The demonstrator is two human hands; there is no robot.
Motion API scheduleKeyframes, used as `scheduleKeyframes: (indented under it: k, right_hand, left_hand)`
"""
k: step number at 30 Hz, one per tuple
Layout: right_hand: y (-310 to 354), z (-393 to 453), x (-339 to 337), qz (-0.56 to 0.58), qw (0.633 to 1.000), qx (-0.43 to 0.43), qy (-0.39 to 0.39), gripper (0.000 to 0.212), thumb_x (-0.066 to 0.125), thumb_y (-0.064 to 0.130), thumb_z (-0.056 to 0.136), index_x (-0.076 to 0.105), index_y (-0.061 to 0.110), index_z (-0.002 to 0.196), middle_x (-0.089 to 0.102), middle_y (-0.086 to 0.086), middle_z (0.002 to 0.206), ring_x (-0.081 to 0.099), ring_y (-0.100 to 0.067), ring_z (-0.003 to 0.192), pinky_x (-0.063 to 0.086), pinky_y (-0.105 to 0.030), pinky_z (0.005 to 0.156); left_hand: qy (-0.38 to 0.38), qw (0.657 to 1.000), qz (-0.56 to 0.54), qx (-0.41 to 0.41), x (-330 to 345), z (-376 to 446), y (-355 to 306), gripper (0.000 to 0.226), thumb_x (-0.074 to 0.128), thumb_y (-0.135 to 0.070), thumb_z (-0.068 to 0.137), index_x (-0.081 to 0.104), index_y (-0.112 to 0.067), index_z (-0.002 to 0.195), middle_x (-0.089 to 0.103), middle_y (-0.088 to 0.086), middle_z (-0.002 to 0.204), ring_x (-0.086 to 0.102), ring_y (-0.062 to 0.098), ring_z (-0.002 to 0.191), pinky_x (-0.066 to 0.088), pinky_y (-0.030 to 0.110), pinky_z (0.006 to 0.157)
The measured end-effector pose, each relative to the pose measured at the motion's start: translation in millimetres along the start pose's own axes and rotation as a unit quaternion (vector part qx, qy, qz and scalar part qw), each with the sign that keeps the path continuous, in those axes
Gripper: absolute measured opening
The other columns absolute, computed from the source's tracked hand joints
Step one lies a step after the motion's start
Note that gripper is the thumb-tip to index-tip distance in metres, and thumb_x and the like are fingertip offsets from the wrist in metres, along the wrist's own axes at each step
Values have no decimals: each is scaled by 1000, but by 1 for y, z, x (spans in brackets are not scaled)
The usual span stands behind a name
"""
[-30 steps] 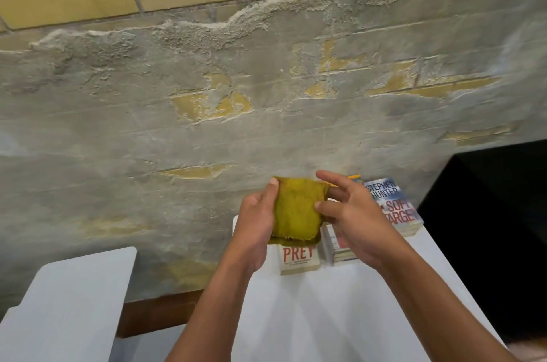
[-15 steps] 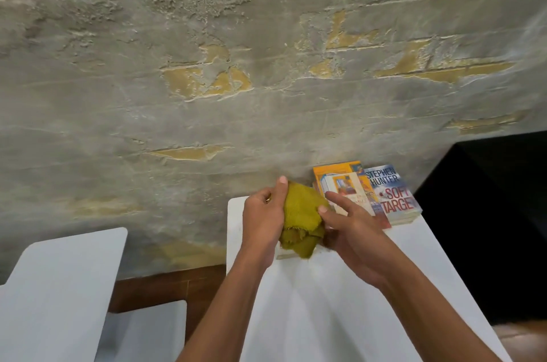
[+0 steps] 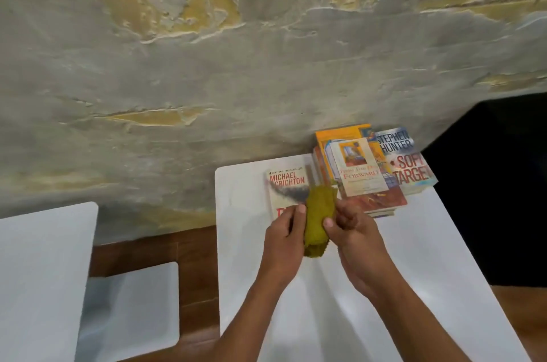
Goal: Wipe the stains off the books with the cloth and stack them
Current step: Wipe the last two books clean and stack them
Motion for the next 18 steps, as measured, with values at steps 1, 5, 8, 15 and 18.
scheduleKeyframes:
  k: [1,5,8,15,18]
  right_hand:
    - [-5,3,-6,-47,998,-6,-28,35,61,-4,93,66,16,121,72,-5,113,65,-22,113,54,-36,90]
    - [-31,17,-12,-39,998,12,-37,36,66,10,88,64,19,123,68,-5,120,61,-27,119,53,-51,97]
    - [-35,27,-12,14,998,9,-64,30,59,0,93,63,11,120,70,-11,113,65,-36,111,52,-60,94]
    - [-1,103,15,-287,952,-50,-91,25,73,19,88,63,29,109,69,13,105,68,-15,100,59,-47,85]
    - [4,141,50,-491,865,-92,-44,28,72,27,90,67,25,117,67,3,111,67,-18,96,58,-39,86]
  left_hand:
    - [4,1000,-15,-21,2,3,12,43,42,-52,100,71,-22,104,71,2,92,65,7,80,52,25,68]
    - [35,998,-6,-44,9,19,36,33,43,-51,102,70,-34,104,70,-4,102,66,9,95,55,24,80]
    - [3,999,37,5,-1,34,36,13,51,-44,102,62,-45,109,57,-13,112,59,-2,100,51,17,83]
    - [-76,987,141,3,-48,49,97,37,54,-51,95,46,-40,129,49,-10,135,56,13,120,56,28,94]
    - [-45,983,181,-3,-48,53,124,64,50,-64,89,37,-37,146,43,-12,148,53,11,127,54,37,99]
Point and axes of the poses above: each hand's wrist, its own z-axis towards the middle knuckle, its own x-axis out of the palm, y = z × x, the point moved 10 cm from there along z, towards the middle knuckle
